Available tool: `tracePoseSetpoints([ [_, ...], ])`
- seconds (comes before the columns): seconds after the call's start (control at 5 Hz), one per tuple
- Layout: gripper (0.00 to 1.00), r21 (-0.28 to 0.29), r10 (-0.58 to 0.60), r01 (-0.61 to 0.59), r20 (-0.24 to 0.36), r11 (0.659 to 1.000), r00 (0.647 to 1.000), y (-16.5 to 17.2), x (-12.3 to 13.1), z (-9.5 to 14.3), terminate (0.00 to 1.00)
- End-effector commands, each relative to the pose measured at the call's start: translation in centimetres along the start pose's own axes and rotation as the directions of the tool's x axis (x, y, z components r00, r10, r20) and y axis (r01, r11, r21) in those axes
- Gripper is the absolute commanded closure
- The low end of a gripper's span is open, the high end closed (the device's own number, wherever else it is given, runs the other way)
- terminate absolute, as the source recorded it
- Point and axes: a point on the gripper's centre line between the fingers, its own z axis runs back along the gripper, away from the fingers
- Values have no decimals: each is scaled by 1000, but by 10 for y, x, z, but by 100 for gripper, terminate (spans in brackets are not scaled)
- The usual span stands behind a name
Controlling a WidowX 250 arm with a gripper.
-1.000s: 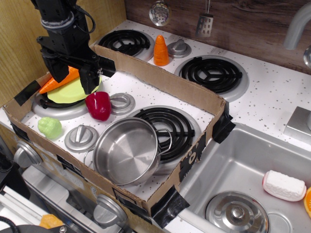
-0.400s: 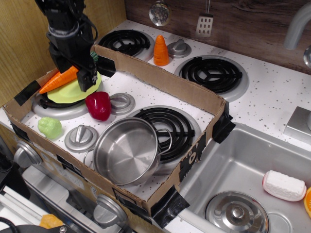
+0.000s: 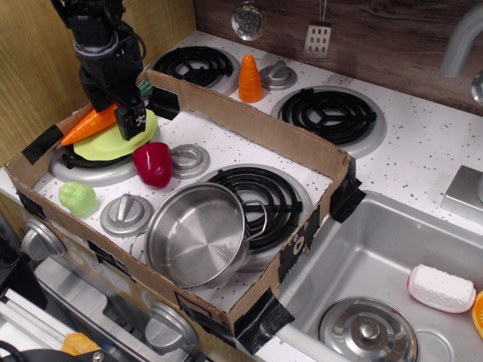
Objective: Take carrot off plate
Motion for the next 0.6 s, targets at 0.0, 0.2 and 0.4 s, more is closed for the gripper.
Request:
tracePoseSetpoints([
  [0.0, 0, 60, -18, 19, -10, 998, 1000, 20, 16, 23, 0],
  [0.2, 0, 52, -20, 21, -12, 998, 1000, 24, 17, 23, 0],
  [0.4, 0, 7, -14, 14, -16, 1000, 1000, 25, 16, 17, 0],
])
